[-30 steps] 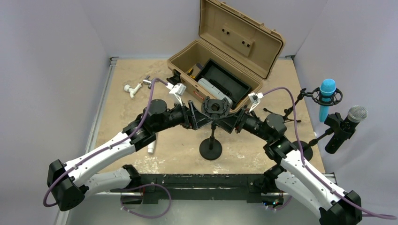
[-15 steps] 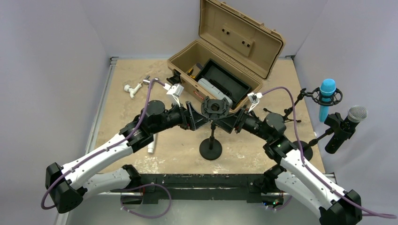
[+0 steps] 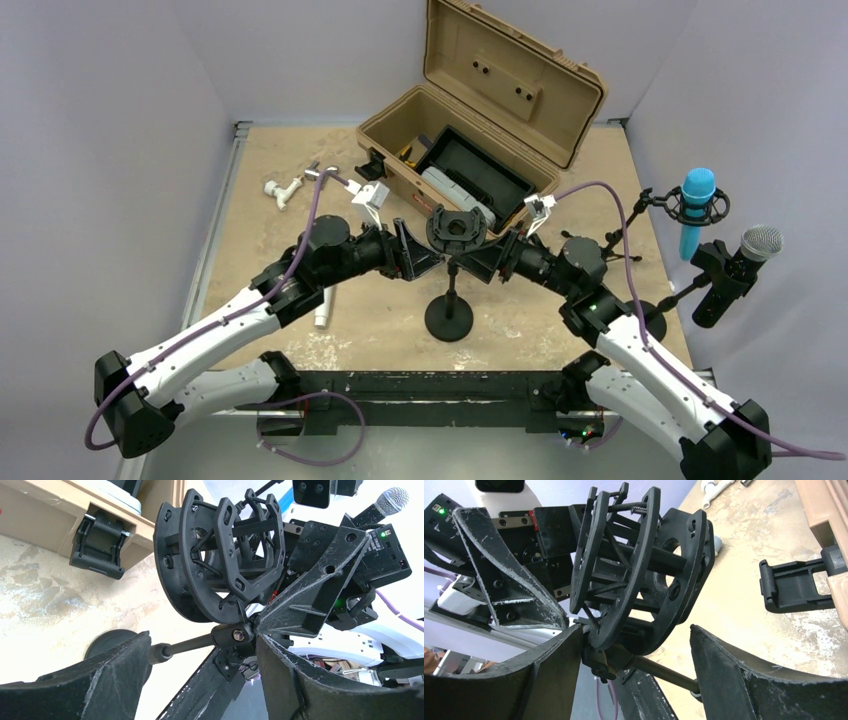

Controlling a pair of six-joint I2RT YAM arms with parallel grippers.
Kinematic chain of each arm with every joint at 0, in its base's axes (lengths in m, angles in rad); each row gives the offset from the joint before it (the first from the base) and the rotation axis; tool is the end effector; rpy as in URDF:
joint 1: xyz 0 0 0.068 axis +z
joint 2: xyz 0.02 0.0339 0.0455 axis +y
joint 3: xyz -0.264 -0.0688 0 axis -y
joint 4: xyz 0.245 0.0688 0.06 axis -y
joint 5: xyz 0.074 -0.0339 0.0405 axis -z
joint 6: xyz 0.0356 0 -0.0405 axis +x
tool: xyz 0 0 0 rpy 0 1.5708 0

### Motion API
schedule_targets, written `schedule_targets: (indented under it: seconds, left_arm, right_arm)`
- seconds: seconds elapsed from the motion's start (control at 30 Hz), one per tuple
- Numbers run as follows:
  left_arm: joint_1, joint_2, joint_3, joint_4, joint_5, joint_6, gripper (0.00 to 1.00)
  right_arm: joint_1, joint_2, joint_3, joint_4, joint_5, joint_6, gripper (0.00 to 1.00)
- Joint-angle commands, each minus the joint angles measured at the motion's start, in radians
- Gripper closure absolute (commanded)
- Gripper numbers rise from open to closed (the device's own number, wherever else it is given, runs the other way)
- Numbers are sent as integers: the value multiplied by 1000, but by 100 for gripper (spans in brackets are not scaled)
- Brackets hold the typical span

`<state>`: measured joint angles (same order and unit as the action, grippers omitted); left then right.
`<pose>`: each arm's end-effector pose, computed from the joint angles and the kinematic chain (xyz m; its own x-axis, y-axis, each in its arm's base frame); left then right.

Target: Remove the microphone from the stand

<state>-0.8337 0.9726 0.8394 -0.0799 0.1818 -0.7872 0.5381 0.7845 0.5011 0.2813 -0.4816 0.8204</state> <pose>0.1489 -0.1736 0.3355 -0.7003 -0.2651 -0.6628 0.4971 0.4852 -0.7193 0.1553 0.1119 0.2889 -0.6244 0.3822 -0.6812 -0.5797 0.3579 0.7321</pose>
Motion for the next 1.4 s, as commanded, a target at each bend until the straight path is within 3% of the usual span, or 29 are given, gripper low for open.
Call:
schedule_targets:
  seconds: [0.0,0.2,1.0,1.37]
  left_arm:
    - [-3,-32,15,0,-18,35,25]
    - [-3,-35,23,-21,-13,45,24]
    - [-2,34,20,33,81,-64,15]
    - [-3,64,-2,64,90,-98,14]
  right_arm:
    - [10,87,-53,-327,54,-128,27]
    - [20,156,-51,-407,86,-137,26]
    - [28,49,-79,-698,256,-196,32]
    - [33,62,-88,-590,205,-172,28]
